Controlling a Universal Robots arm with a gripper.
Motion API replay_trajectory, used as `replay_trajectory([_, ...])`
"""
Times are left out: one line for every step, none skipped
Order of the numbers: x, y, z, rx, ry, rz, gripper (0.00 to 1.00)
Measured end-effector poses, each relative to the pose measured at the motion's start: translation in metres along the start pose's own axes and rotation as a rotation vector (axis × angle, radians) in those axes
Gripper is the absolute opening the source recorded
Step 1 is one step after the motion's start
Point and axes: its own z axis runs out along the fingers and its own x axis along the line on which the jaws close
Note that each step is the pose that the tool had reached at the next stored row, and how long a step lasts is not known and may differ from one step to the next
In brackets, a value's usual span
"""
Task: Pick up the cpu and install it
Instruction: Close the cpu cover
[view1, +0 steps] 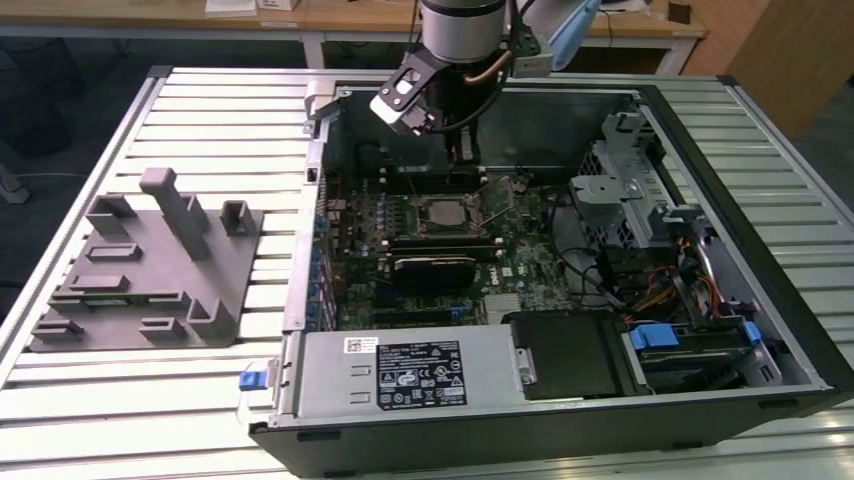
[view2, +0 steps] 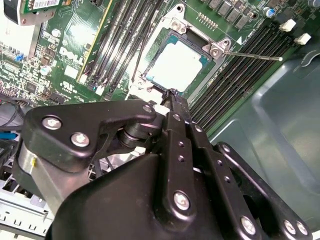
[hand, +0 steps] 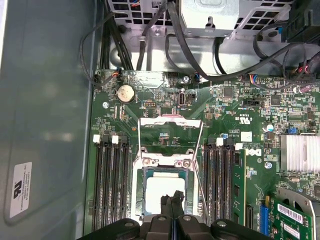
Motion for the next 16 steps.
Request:
replay_trajectory([0.0,0.0,0.0,0.0,0.0,0.0,0.11])
replay_trajectory([0.0,0.0001,0.0,0.0,0.0,0.0,0.11])
replay_trajectory([0.0,0.0001,0.0,0.0,0.0,0.0,0.11])
replay_trajectory([0.0,0.0005,0.0001,-0.0001,0.0001,0.0,0.11])
replay_trajectory([0.0,0.0009,0.0001,0.0,0.0,0.0,0.11])
replay_trajectory([0.0,0.0014,0.0001,0.0,0.0,0.0,0.11])
replay_trajectory([0.0,0.0019,0.0002,0.0,0.0,0.0,0.11])
replay_trajectory([0.0,0.0026,0.0002,0.0,0.0,0.0,0.11])
replay_trajectory([0.0,0.0033,0.0003,0.0,0.0,0.0,0.11])
replay_trajectory([0.0,0.0043,0.0003,0.0,0.0,0.0,0.11])
replay_trajectory([-0.0001,0.0053,0.0004,0.0,0.0,0.0,0.11])
replay_trajectory([-0.0001,0.0066,0.0005,0.0,0.0001,0.0,0.11])
replay_trajectory([-0.0001,0.0078,0.0006,0.0,0.0,0.0,0.11])
replay_trajectory([-0.0001,0.0092,0.0008,0.0,0.0001,0.0,0.11])
replay_trajectory([-0.0001,0.0107,0.0009,0.0,0.0001,0.0,0.11])
replay_trajectory([-0.0001,0.0122,0.001,0.0,0.0,0.0,0.11])
